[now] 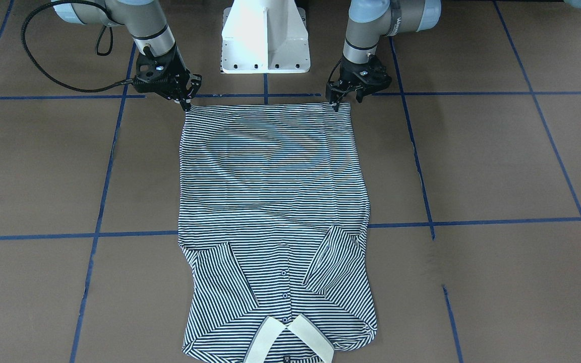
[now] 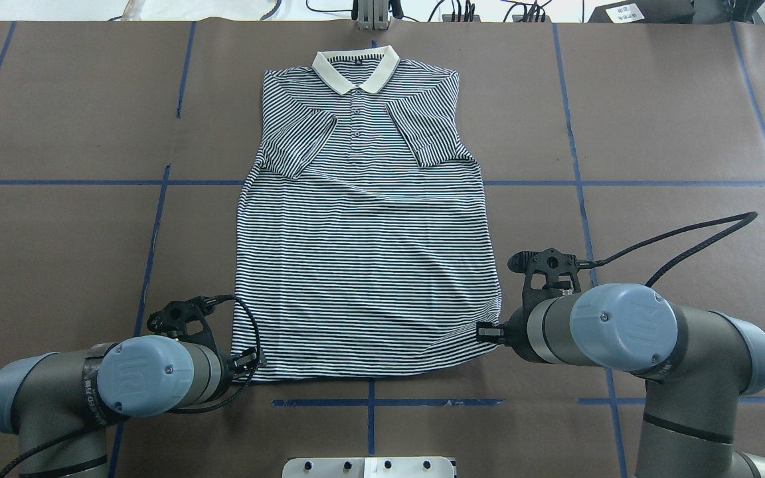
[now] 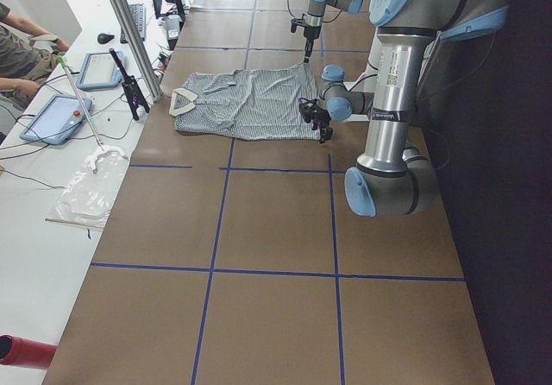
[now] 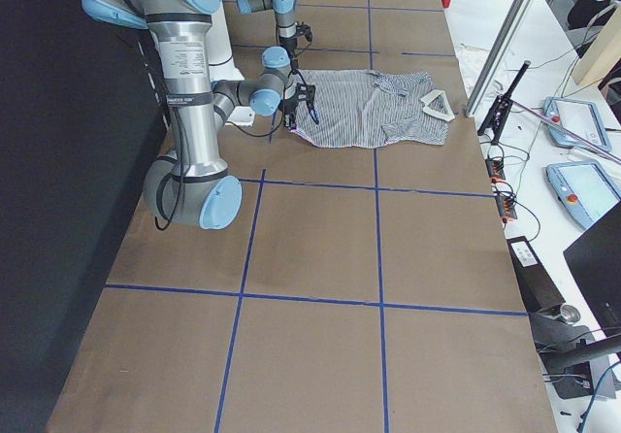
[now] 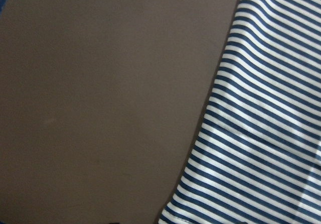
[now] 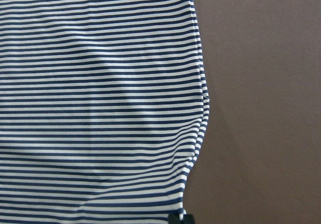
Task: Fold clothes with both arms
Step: 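Grasp the hem corners with both grippers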
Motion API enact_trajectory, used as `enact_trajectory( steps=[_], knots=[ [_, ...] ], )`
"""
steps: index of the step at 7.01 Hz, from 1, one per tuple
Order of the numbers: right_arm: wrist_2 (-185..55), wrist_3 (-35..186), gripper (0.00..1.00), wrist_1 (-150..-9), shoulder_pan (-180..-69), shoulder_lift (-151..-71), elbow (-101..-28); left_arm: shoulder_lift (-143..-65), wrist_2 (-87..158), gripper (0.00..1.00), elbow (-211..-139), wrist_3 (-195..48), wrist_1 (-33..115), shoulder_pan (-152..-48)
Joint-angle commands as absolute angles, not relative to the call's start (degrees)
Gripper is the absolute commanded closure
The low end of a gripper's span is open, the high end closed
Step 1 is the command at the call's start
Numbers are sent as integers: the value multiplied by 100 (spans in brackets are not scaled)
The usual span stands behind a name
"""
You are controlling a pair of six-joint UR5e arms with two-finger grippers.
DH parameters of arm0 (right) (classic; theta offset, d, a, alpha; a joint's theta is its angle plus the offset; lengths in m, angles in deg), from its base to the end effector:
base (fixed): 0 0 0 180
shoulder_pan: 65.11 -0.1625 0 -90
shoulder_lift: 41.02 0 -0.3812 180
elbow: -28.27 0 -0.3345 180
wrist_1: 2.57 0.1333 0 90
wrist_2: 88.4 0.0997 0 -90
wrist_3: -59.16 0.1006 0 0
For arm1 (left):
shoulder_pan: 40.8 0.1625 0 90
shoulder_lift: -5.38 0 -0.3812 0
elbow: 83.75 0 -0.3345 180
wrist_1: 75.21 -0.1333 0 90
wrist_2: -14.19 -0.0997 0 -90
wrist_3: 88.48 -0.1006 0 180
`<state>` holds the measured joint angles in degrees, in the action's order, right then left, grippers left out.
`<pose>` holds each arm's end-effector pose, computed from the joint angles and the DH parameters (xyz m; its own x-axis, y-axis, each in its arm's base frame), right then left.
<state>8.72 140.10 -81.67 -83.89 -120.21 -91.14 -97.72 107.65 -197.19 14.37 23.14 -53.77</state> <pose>-0.4034 -0.2648 0.3060 0.6228 0.0467 0.7810 -0.1317 0.9902 0.0458 0.4554 -0.2355 0.3354 0.6325 -0.3735 -0.6786 0.3315 0.9223 -0.1986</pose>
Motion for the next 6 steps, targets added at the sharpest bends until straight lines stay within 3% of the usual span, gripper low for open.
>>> enact_trajectory(
  steps=[1, 4, 6],
  knots=[
    [872, 14011, 100, -8167, -8401, -12029, -9126, -9772, 10762, 38, -19713, 1548, 2305, -5381],
    [872, 14011, 100, -8167, -8410, -12038, -9152, -9798, 10771, 96, -19730, 1646, 2305, -5372],
    [872, 14011, 100, -8167, -8410, -12038, -9152, -9903, 10771, 100, -19774, 1646, 2147, -5381]
  ],
)
